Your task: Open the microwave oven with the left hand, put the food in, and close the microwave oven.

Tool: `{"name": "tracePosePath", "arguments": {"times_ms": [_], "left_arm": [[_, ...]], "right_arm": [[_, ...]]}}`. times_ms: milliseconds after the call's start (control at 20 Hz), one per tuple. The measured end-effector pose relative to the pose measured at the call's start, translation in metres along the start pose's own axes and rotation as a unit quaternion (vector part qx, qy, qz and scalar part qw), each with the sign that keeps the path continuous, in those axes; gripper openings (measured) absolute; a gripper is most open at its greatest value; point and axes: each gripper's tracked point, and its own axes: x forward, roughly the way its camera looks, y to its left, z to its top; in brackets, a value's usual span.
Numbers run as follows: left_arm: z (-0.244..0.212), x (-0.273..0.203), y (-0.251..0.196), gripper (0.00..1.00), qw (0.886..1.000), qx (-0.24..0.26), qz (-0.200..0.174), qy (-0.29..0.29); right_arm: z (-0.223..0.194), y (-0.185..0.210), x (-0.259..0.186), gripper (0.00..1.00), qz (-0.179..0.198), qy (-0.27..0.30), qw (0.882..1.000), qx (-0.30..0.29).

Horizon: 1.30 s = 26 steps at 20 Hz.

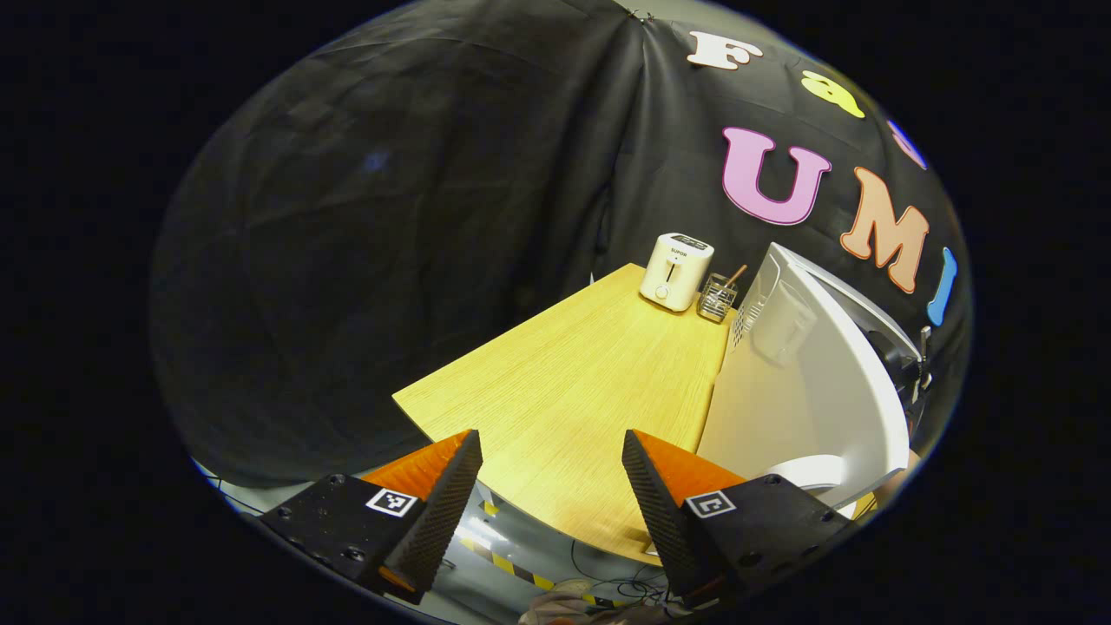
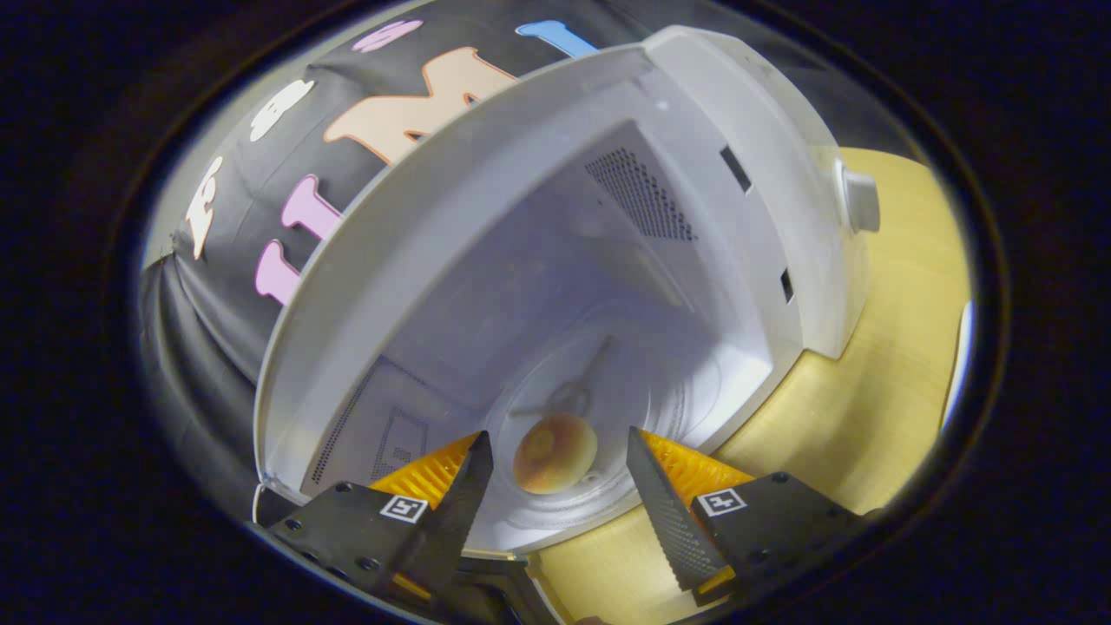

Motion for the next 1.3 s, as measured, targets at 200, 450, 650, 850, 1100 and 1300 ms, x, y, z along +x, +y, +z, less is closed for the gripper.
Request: {"name": "tracePosePath", "arguments": {"times_ms": [200,450,650,850,1100,1300], "left_arm": [[0.000,0.001,-0.002,0.96,1.000,0.010,-0.007,-0.003],[0.005,-0.001,-0.010,0.95,0.999,0.016,-0.029,-0.013],[0.010,0.003,-0.019,0.84,0.998,0.024,-0.044,-0.023],[0.010,0.003,-0.037,0.46,0.996,0.032,-0.075,-0.023],[0.015,0.007,-0.056,0.06,0.992,0.054,-0.105,-0.035],[0.023,0.002,-0.076,0.00,0.984,0.098,-0.140,-0.055]], "right_arm": [[0.005,-0.003,-0.036,0.96,0.029,0.009,0.997,-0.078],[0.006,-0.011,-0.104,0.96,0.087,0.027,0.974,-0.207],[0.020,-0.023,-0.155,0.96,0.113,0.026,0.954,-0.275],[0.037,-0.043,-0.197,0.96,0.116,0.029,0.940,-0.318],[0.071,-0.078,-0.235,0.96,0.087,0.021,0.935,-0.343],[0.101,-0.100,-0.255,0.96,0.057,0.005,0.935,-0.349]]}}
